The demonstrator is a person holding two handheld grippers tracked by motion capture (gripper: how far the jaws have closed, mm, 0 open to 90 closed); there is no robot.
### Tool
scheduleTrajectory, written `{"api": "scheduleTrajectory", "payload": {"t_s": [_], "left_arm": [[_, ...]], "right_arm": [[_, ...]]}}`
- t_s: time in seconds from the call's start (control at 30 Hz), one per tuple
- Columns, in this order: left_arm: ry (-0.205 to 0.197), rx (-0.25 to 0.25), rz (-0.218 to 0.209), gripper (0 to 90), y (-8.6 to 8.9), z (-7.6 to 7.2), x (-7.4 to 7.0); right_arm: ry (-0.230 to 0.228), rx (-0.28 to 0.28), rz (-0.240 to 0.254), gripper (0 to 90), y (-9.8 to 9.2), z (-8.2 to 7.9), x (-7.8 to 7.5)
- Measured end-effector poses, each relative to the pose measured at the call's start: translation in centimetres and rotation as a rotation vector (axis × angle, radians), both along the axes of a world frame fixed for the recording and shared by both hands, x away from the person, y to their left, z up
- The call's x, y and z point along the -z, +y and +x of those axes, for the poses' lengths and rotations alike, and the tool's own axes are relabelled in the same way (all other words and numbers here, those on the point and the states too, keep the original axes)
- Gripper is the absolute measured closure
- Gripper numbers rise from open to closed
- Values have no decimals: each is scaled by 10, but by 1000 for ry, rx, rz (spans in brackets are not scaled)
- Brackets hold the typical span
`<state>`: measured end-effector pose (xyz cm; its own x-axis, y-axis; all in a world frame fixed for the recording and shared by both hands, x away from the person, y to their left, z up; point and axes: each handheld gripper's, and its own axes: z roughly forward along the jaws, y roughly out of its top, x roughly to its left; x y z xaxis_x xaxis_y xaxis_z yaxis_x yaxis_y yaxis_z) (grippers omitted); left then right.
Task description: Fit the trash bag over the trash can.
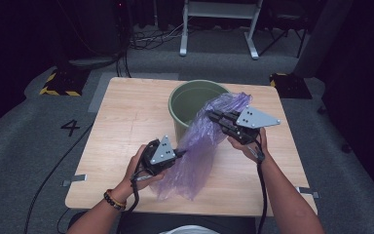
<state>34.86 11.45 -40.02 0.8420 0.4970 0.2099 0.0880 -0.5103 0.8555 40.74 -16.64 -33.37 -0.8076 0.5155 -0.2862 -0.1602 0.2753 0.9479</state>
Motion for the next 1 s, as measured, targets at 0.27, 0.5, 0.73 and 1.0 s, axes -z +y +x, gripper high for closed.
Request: {"api": "scheduleTrajectory", "payload": {"t_s": [0.27, 0.5, 0.73, 1.0], "left_arm": [[-31, -59, -34, 899, 22, -2, -8], [-70, -109, -76, 899, 37, -5, -13], [-109, -163, -106, 899, 45, -6, -20], [-108, -216, -110, 900, 55, -2, -14]], "right_arm": [[70, 92, -38, 448, -3, 14, 1], [11, 151, -107, 477, -6, 12, -12], [-2, 150, -48, 404, -18, 2, -19], [3, 166, -16, 332, -51, -5, -19]]}}
